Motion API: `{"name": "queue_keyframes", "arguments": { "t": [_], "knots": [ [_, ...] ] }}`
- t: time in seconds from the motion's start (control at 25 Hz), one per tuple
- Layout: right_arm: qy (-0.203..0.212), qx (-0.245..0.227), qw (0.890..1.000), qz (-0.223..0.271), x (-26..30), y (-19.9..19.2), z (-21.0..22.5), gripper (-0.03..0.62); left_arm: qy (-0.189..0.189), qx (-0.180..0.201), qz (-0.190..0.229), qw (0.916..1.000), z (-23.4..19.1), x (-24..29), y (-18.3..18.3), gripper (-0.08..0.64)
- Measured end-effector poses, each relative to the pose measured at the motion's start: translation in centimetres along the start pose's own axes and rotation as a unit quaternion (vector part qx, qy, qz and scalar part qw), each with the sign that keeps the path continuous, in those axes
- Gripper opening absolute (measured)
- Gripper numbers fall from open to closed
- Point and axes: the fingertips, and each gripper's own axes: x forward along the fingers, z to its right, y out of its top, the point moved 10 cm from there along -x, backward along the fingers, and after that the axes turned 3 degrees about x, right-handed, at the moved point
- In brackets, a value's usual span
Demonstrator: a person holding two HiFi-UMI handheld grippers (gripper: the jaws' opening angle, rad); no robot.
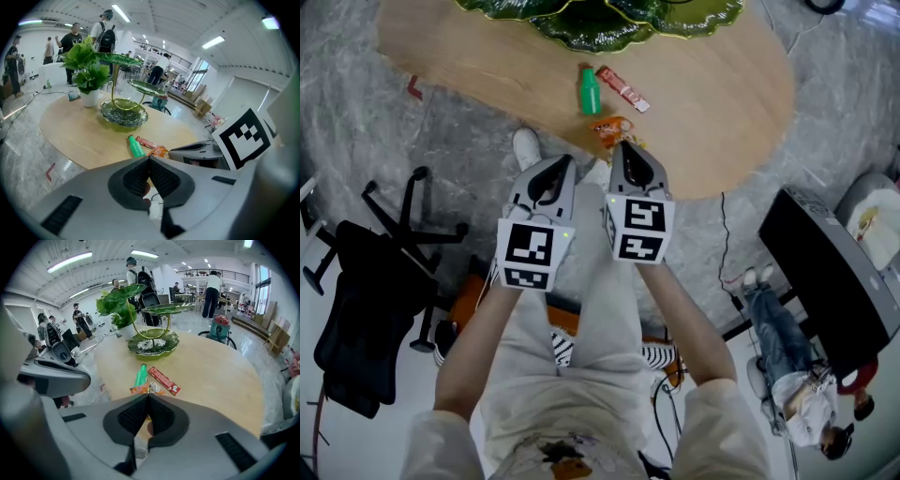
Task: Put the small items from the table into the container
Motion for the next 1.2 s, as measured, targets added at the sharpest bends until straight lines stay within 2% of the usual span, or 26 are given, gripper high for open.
{"name": "queue_keyframes", "arguments": {
  "t": [0.56, 1.2],
  "knots": [
    [0.006, -0.011, 1.000, 0.028, -3.4, 2.3, -1.4, 0.006, -0.010, 0.006, 0.021, 0.9997, 0.4, -2.6, 2.0, -0.005],
    [0.009, -0.009, 0.998, 0.063, -7.5, 5.8, -4.0, 0.006, -0.004, 0.016, 0.041, 0.9990, 0.2, -7.2, 5.5, -0.005]
  ]
}}
